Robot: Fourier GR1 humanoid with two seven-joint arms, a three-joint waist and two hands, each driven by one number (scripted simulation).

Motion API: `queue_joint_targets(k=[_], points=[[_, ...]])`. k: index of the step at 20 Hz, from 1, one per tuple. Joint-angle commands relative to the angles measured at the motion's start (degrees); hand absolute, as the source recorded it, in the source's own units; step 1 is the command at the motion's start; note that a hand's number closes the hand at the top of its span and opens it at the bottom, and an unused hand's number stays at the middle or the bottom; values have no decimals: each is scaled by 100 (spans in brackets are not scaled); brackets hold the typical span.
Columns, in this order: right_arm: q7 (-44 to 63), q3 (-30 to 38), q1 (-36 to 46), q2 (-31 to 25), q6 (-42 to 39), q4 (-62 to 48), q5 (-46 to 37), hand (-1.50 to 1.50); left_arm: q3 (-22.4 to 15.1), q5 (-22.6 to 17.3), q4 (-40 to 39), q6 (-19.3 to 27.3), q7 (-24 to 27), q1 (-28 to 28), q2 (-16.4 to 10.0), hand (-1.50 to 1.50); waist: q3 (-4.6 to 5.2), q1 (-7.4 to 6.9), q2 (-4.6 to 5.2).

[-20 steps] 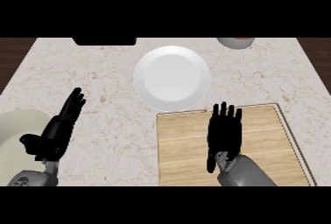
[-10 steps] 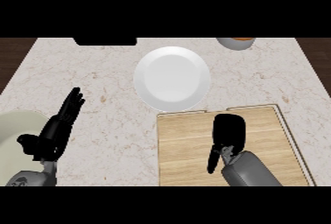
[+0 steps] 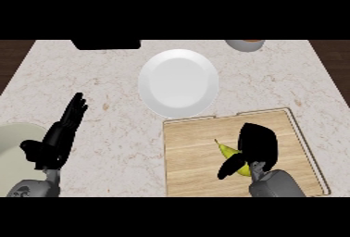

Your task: Pick the pear from the tray and place it in the plate

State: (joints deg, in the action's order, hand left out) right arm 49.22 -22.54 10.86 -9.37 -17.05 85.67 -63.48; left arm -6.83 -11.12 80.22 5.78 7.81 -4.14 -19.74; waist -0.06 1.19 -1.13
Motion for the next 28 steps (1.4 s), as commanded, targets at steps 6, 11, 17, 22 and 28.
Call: queue_joint_targets(k=[6,11,17,22,28], points=[[-784,840,-1604,-258,2572,1143,84,150,170,18,-619,-80,126,15,38,0,7,25,105],[-662,406,-2169,-220,2569,2300,-228,150,87,130,-306,-124,67,323,50,0,8,-65,87],[3,-156,-2073,-95,2059,3585,-1185,150,362,84,-668,-313,212,67,13,0,13,-69,98],[244,-268,-1104,226,1964,3623,-1937,150,181,323,-419,-196,138,233,157,0,11,-128,106],[130,33,169,681,1451,3118,-1696,150,472,246,-204,-388,-174,-1,65,0,8,-158,113]])
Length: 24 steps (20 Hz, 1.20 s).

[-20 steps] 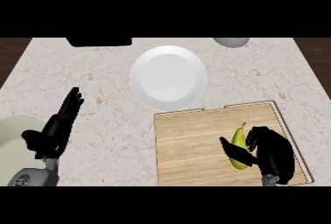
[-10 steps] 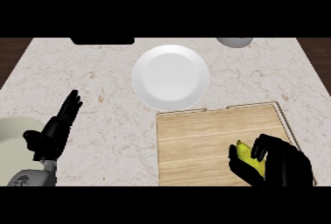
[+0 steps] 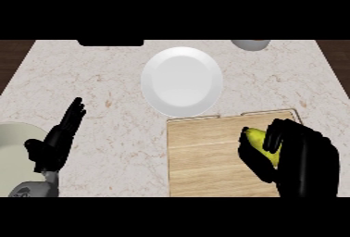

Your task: Pick the pear from the tray and place it in the plate

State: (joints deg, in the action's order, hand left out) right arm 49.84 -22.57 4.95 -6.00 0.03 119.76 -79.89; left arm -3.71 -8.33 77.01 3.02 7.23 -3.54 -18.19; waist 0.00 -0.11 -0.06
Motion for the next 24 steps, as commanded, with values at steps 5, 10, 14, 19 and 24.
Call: queue_joint_targets(k=[5,10,14,19,24], points=[[157,434,2009,586,-538,-1287,164,150,202,47,-165,-286,139,56,-4,0,3,-57,15],[182,440,2759,596,171,-2704,699,150,-26,430,-116,-1,97,-43,288,0,1,-83,26],[-78,687,3244,599,910,-3773,1295,150,226,182,-284,-413,195,-65,122,0,1,-88,32],[-344,742,4187,600,1848,-5527,1726,150,218,283,23,-231,-27,-125,216,0,-1,-165,42],[-500,623,4921,600,2852,-7256,2217,150,182,334,-146,-395,115,-159,229,0,0,-260,75]])
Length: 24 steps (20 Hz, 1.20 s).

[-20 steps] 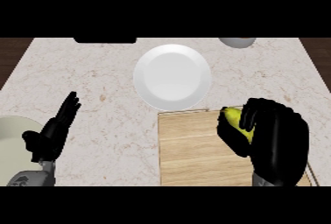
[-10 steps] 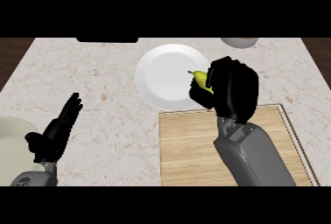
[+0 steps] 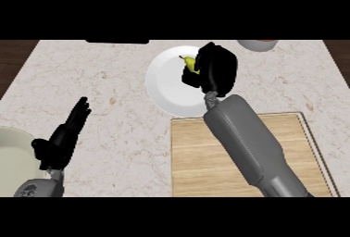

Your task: Pick the pear from the tray and place it in the plate

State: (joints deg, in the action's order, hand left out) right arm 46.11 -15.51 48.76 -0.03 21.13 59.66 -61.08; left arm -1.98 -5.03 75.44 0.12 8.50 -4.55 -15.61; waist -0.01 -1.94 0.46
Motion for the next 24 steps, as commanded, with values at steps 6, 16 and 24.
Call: queue_joint_targets(k=[6,16,24], points=[[-41,292,970,3,2021,-1918,1138,-150,-83,123,94,4,-78,-104,104,0,-1,-136,42],[-770,554,1379,2,3187,-2928,2265,-150,-12,131,-81,-59,-8,-161,149,0,-4,-188,76],[-2091,897,337,2,4412,-1549,3601,-150,209,50,-84,-87,-121,-185,-10,0,-14,-66,29]])
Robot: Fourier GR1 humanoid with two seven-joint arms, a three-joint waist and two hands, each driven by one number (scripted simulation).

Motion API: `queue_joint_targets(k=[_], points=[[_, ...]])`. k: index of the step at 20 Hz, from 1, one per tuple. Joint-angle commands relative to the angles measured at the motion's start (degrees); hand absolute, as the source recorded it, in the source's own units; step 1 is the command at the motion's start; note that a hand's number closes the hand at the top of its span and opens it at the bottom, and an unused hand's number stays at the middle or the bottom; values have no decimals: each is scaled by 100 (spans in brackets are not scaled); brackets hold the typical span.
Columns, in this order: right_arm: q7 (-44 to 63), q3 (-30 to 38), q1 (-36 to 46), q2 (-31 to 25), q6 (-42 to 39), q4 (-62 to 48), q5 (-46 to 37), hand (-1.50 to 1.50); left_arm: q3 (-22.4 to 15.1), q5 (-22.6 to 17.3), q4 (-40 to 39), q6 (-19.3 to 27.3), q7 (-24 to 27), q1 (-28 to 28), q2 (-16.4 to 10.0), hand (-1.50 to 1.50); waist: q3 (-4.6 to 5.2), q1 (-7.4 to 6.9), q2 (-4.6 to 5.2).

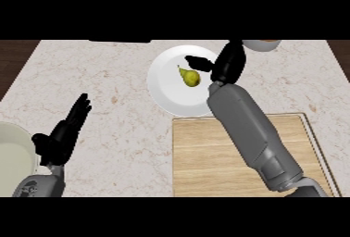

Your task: Pick the pear from the tray and place it in the plate

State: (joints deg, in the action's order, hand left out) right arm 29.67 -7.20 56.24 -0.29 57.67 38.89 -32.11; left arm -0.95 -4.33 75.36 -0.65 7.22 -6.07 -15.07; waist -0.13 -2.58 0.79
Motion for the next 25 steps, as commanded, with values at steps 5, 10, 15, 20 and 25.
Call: queue_joint_targets(k=[5,10,15,20,25], points=[[-1909,435,-1696,-72,1,1865,1597,-150,-16,151,-4,150,147,327,142,0,2,233,-63],[-2883,333,-3232,-497,-920,3011,2188,-150,275,-91,418,-76,-26,512,-138,0,5,266,-88],[-3981,443,-4064,-583,-1635,3209,2709,-150,235,76,-80,-77,230,289,67,0,8,258,-71],[-3670,569,-4464,-914,-1991,3618,2571,-150,215,311,205,32,168,514,187,0,13,258,-85],[-4493,837,-4356,-716,-1998,2857,2556,-150,213,377,705,25,-402,444,271,0,11,242,-81]])
